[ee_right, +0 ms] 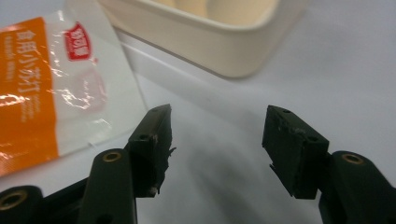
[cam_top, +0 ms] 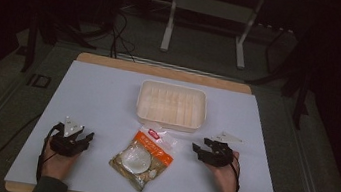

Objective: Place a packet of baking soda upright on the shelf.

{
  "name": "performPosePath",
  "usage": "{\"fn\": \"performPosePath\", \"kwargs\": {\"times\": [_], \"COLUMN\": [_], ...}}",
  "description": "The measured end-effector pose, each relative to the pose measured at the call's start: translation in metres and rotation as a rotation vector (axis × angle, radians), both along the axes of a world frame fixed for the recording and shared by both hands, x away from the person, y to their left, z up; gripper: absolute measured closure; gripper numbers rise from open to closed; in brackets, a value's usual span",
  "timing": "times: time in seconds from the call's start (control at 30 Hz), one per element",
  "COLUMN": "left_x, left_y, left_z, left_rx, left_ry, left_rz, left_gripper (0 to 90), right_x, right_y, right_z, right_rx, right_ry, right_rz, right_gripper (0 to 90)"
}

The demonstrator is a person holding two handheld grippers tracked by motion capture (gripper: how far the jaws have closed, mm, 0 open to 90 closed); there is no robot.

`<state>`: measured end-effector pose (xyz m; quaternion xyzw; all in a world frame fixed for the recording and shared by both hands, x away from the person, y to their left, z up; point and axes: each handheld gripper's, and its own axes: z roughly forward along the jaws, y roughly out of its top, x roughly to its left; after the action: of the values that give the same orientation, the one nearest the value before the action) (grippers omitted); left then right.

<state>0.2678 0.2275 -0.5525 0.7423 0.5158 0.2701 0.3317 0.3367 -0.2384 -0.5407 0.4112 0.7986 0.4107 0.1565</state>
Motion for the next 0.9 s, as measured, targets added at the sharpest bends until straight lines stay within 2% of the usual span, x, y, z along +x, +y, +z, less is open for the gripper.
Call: {"fn": "performPosePath", "kwargs": {"times": [0.3,0.63,0.9], "left_x": [0.0,0.0,0.0], "left_y": [0.0,0.0,-0.001], "left_z": [0.0,0.0,0.0], "left_rx": [0.002,0.004,0.004], "left_ry": [-0.002,-0.001,-0.005], "left_rz": [-0.002,-0.004,-0.002], "left_gripper": [54.2,54.4,54.4], "right_x": [0.011,0.022,0.029], "right_y": [0.028,0.06,0.078], "right_z": [-0.002,-0.004,-0.007], "right_rx": [0.017,-0.009,-0.03], "right_ry": [0.004,0.021,0.035], "right_rz": [0.085,0.149,0.176], "right_gripper": [40.4,40.0,40.0]}}
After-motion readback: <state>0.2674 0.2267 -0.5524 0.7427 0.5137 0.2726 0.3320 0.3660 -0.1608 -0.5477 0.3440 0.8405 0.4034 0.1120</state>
